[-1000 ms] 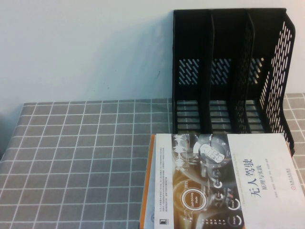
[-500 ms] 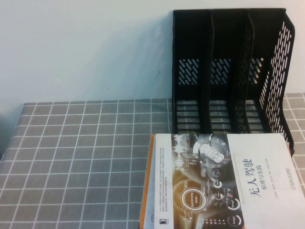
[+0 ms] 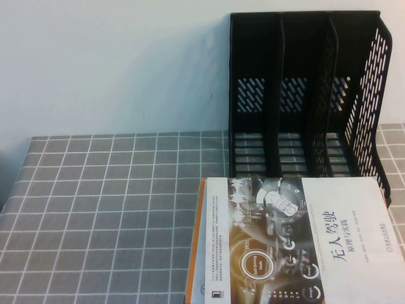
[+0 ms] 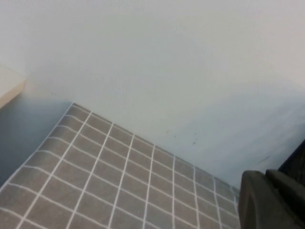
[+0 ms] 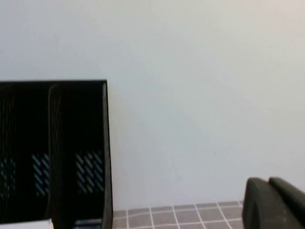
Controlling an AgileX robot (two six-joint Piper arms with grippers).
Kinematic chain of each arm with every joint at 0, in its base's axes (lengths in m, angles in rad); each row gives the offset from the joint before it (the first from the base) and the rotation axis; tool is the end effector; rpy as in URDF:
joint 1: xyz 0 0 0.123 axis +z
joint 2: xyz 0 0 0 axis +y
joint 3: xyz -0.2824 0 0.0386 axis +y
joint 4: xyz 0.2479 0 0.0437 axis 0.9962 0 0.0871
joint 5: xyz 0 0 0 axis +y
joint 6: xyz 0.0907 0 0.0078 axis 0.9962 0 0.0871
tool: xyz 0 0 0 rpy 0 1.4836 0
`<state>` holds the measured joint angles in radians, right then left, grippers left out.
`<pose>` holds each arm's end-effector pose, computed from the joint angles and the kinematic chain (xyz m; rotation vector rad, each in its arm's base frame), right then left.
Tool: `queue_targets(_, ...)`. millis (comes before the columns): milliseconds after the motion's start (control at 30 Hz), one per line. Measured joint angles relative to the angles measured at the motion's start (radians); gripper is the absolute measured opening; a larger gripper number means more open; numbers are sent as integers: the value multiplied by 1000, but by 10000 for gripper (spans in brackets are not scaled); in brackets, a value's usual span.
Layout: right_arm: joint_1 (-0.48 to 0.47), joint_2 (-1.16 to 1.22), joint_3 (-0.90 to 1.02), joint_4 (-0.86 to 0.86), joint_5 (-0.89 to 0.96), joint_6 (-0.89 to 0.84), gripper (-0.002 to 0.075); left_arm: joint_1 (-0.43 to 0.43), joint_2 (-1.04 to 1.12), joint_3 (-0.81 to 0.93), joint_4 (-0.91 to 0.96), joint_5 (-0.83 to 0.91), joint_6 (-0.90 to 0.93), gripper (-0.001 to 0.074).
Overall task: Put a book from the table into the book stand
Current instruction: Push book with right arm
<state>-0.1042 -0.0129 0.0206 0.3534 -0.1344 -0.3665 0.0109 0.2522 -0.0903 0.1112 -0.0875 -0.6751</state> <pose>0.0537 -0.0098 0.2182 0.0991 1.3630 -0.1326 0.0789 0.0000 0.2350 -0.4395 1.5130 -0.4431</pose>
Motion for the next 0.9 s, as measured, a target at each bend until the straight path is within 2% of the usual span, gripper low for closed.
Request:
queue_targets(100, 0, 0, -80, 23, 51, -43, -3, 0, 0, -125, 161, 100, -189, -4)
queue_targets(200, 0, 40, -225, 26, 227, -92, -3, 0, 23, -242, 236, 185, -231, -4)
queue_targets(333, 0, 192, -393, 26, 488, -110, -3, 0, 115, -391, 245, 328, -126, -4)
queue_targets(433, 0, 335, -495, 26, 645, -110, -3, 0, 231, -499, 171, 527, 28, -4)
queue_targets(567, 0, 535, -609, 26, 803, -110, -3, 0, 395, -598, -90, 695, 248, -4)
queue_targets(767, 0, 816, -690, 43, 912, -152, -3, 0, 583, -613, -763, 779, 812, -4)
queue_targets(900, 0, 987, -707, 153, 910, -258, -3, 0, 711, -617, -1041, 797, 1059, -4)
